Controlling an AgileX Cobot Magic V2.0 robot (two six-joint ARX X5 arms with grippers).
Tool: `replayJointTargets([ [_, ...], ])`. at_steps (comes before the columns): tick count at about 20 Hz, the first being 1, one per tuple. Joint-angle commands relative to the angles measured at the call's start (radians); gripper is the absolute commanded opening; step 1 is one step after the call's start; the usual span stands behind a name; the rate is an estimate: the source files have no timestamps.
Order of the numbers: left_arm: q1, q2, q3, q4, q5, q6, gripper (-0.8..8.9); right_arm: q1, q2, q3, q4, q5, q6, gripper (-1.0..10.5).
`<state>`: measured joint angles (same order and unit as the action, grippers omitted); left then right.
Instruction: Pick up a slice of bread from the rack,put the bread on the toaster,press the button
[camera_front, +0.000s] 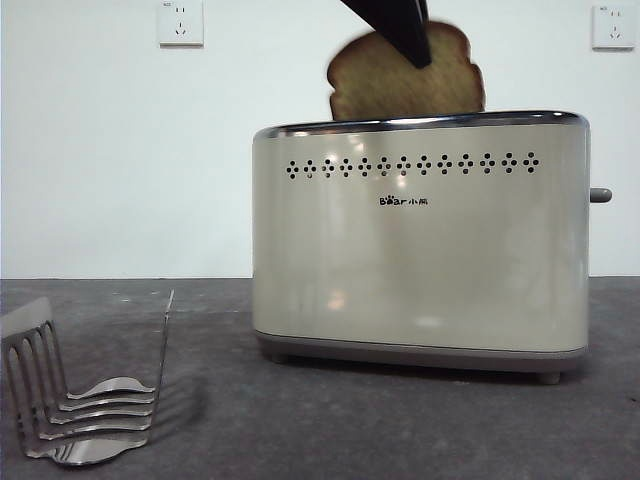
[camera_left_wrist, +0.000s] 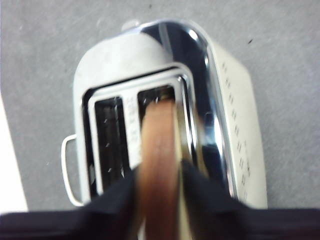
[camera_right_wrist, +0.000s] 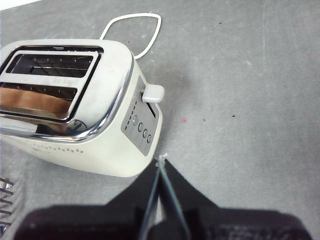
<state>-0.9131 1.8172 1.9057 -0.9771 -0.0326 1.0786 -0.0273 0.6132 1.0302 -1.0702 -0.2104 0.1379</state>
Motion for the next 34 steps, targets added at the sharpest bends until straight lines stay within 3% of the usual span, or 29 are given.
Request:
replayJointTargets([
  [1, -0.009, 0.026, -0.015, 0.006, 0.002, -0.014, 3.62, 0.001, -0.001, 0.005, -0.002, -0.003, -0.01, 0.0],
  [8, -0.008, -0.108, -0.014, 0.036, -0.002, -0.039, 3.86, 0.001, 0.0, 0.005, 0.0, -0.002, -0.01, 0.0],
  [11, -0.009, -0.186, -0.014, 0.023, -0.002, -0.115, 3.84, 0.001, 0.0, 0.005, 0.001, 0.003, -0.009, 0.0],
  [13, -0.009, -0.235, -0.014, 0.01, -0.001, -0.237, 3.76, 0.001, 0.006, 0.005, 0.011, 0.002, -0.009, 0.0],
  [17, -0.008, -0.324, -0.014, -0.014, -0.002, -0.645, 3.36, 0.001, 0.058, 0.005, 0.028, 0.002, -0.009, 0.0],
  [20, -0.007, -0.375, -0.014, -0.094, -0.002, -0.821, 0.51, 0.001, 0.125, 0.005, 0.076, -0.002, -0.023, 0.0],
  [21, -0.002, -0.387, -0.014, -0.133, -0.002, -0.847, -0.18, 0.001, 0.154, 0.005, 0.108, -0.028, -0.041, 0.0],
  [26, 0.038, -0.415, -0.016, -0.343, -0.003, -0.949, -0.08, -0.043, 0.357, 0.005, 0.292, -0.283, 0.018, -0.1],
  [28, 0.064, -0.431, -0.018, -0.343, 0.006, -0.982, -0.08, -0.06, 0.451, 0.005, 0.336, -0.362, 0.039, -0.1],
  [31, 0.095, -0.457, -0.019, -0.343, 0.006, -0.993, -0.08, -0.103, 0.551, 0.005, 0.37, -0.414, 0.04, -0.1],
  [34, 0.118, -0.493, -0.019, -0.343, 0.006, -1.008, -0.08, -0.14, 0.649, 0.005, 0.419, -0.566, 0.043, -0.1],
])
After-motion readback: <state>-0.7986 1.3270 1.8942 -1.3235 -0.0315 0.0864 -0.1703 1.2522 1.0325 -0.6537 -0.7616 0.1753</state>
